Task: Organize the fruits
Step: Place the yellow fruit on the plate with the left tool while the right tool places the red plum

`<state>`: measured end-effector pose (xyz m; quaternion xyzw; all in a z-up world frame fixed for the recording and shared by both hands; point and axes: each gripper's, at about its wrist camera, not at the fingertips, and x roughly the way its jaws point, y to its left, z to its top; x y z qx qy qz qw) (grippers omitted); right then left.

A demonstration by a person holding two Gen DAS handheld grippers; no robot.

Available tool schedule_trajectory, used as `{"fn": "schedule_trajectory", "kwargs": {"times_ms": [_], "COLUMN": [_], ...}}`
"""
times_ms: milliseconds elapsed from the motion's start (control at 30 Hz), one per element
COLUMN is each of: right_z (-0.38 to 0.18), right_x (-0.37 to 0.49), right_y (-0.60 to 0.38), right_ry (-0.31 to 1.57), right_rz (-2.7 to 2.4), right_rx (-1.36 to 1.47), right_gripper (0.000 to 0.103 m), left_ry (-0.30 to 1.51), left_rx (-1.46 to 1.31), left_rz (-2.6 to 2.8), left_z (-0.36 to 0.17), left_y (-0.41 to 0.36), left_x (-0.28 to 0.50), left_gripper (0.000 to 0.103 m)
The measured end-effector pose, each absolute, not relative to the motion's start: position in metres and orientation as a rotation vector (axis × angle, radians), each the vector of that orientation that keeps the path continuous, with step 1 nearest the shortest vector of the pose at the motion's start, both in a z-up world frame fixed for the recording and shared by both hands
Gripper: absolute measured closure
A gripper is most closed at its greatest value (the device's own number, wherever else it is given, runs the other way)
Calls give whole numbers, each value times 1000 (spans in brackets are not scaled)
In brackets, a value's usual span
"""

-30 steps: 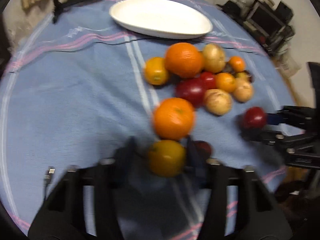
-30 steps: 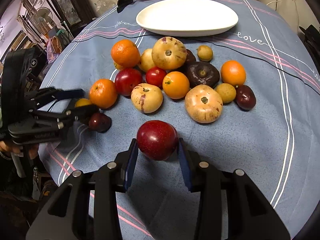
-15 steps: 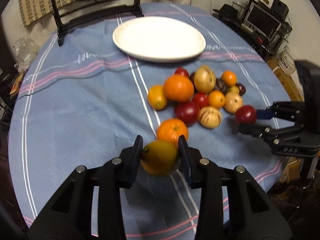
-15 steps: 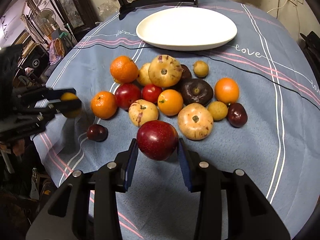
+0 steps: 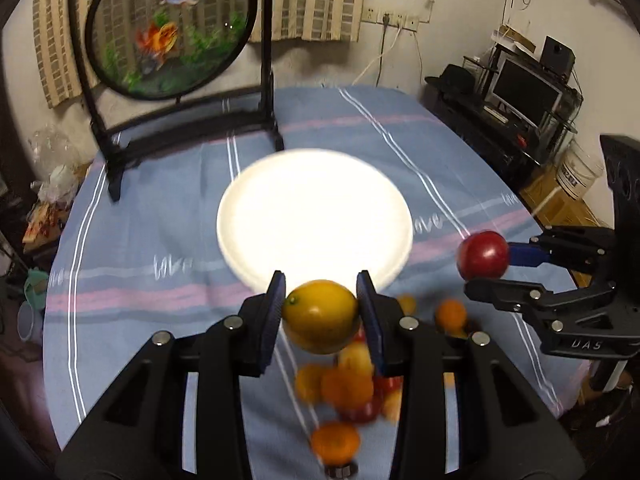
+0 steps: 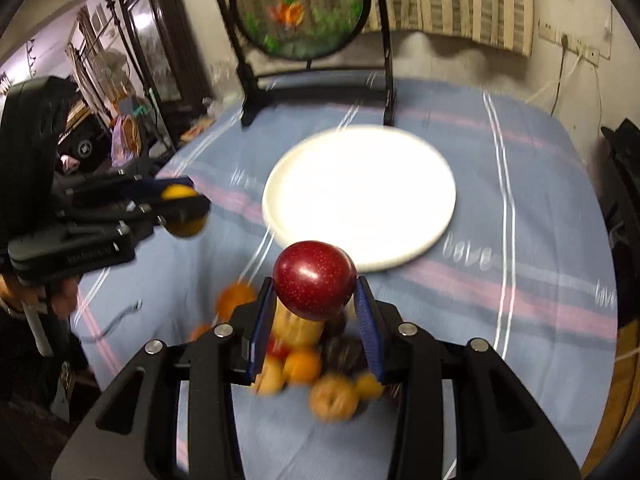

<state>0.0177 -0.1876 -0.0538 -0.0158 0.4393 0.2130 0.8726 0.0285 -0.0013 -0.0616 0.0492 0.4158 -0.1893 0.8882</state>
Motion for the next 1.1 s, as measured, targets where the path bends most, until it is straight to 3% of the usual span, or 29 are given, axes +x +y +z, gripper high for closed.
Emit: {"fn": "schedule_trajectory", "kwargs": {"times_ms": [333,767,833,867,933,1033,1100], "right_z": [-84,-122,-124,-123,-118,-104,-93], "right_x": [130,188,192,193,192,187,181], "right_y": [-191,-175,-171,-171,-175,-184,-191], "right_ry": [972,1060,1078,1083,1065,1011,988], "right_rz": [389,405,405,411,420,412,412], "right_rx": [17,-18,-41,-35,-13,20,34], "right_gripper": [63,62,61,61,59,41,41], "left_ry": [967,1045,1041,1026,1000,988,980], "left_rx": [180,214,242,245,229,230,231], "left_rz": [-256,-224,-212,-204,-211,-212,-209], "left_z": [-116,-162,-163,-161,-155,-147,-142], "left_y": [-36,-42,-45,-46,-45,-45,-45], "left_x": [135,173,174,172,170,169,165], "left_gripper": [66,65,50,35,33,33,33]}}
